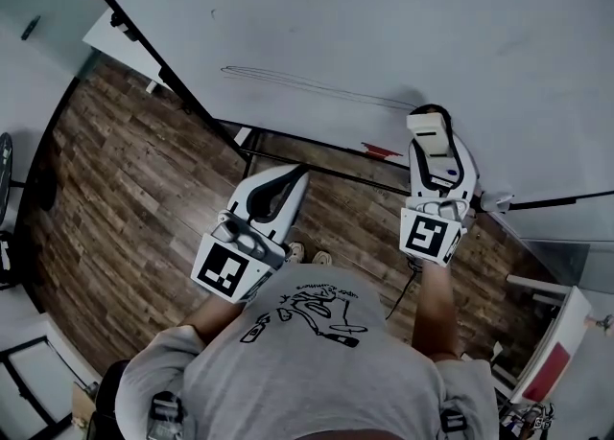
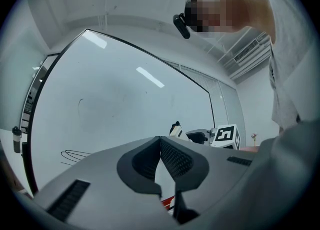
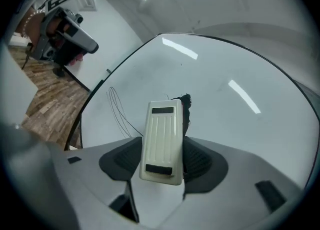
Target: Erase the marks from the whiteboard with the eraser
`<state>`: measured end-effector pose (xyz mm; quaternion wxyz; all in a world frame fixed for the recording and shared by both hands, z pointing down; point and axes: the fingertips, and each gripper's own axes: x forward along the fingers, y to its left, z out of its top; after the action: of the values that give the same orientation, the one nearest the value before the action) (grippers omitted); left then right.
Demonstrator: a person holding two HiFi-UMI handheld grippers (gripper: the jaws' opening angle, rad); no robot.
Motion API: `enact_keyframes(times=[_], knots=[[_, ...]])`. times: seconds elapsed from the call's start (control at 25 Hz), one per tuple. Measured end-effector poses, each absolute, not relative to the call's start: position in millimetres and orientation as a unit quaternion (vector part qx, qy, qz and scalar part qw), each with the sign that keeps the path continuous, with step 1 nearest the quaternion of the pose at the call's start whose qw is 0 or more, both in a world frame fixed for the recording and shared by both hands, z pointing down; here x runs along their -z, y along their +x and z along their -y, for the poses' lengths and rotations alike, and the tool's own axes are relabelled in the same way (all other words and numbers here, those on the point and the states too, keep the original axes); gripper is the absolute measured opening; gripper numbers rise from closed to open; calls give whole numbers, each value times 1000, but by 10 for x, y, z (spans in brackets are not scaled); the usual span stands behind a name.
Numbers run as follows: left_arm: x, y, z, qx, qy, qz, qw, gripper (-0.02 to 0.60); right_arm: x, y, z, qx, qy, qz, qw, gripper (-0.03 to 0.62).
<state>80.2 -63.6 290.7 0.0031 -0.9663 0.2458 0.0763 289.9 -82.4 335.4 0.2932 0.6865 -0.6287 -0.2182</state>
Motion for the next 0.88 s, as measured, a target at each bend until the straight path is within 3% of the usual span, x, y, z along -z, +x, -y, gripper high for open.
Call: enact_keyframes(times=[0.88], knots=[[-2921, 756, 636, -67, -968, -243, -3, 21, -3196, 3227, 1276, 297, 681, 573, 346, 259]])
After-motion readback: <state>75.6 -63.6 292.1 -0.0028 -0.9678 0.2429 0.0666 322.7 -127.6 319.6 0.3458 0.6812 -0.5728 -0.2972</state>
